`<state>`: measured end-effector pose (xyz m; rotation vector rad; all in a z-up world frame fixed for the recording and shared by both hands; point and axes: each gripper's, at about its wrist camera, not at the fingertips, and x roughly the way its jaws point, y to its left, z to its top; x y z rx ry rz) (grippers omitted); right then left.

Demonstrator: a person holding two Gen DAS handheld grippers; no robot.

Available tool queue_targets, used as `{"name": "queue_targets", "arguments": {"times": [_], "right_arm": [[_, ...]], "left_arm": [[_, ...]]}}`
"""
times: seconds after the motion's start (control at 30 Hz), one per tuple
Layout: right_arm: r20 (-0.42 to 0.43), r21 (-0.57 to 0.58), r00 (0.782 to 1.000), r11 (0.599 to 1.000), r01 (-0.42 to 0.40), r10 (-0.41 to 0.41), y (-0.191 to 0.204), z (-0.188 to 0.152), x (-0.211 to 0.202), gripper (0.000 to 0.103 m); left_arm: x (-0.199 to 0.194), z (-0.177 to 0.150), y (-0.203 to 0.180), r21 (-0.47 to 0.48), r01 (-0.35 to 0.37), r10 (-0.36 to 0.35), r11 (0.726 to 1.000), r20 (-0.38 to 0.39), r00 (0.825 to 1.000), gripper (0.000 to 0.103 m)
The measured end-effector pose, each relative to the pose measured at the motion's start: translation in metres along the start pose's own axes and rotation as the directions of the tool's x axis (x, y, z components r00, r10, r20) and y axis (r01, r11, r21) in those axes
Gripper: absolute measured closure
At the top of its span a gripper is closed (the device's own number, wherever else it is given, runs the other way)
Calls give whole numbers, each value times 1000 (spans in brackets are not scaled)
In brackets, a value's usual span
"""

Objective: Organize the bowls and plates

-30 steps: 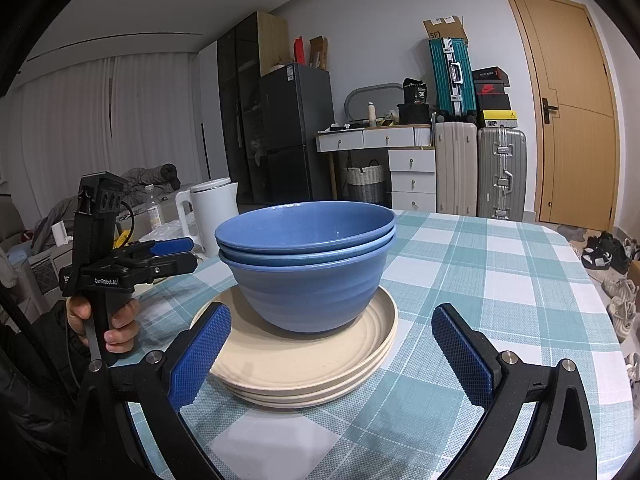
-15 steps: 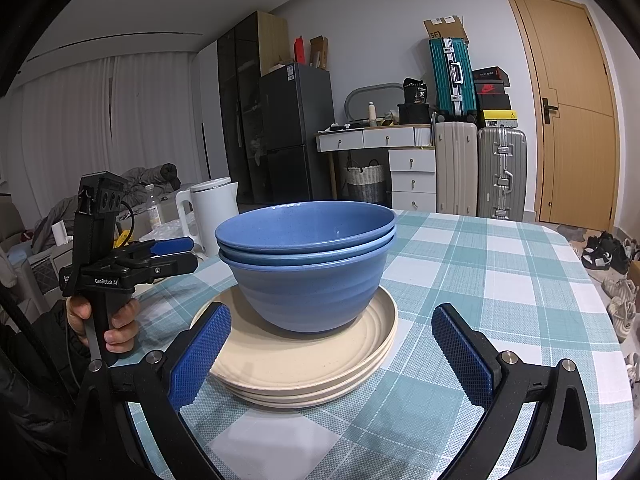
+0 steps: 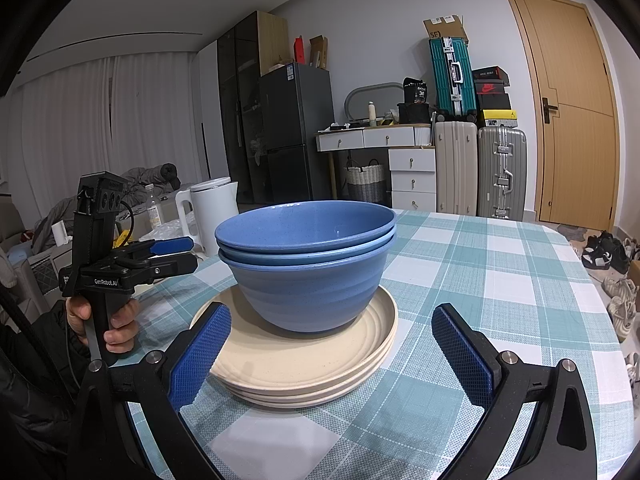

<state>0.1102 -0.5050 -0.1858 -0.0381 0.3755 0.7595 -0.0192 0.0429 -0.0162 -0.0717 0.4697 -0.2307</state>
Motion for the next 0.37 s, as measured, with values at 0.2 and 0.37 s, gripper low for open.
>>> {"name": "queue_targets", "arguments": {"times": [0.2, 0.37], "right_arm": [[-1, 0, 1000, 1000, -1, 1, 0, 0, 0, 1], [-1, 0, 1000, 1000, 0, 0, 0, 0, 0, 1]], "left_arm": [[-1, 0, -1, 2, 0, 0, 1000, 1, 1000, 1], [2, 0, 1, 1, -3, 3, 1000, 2, 1000, 1]]}}
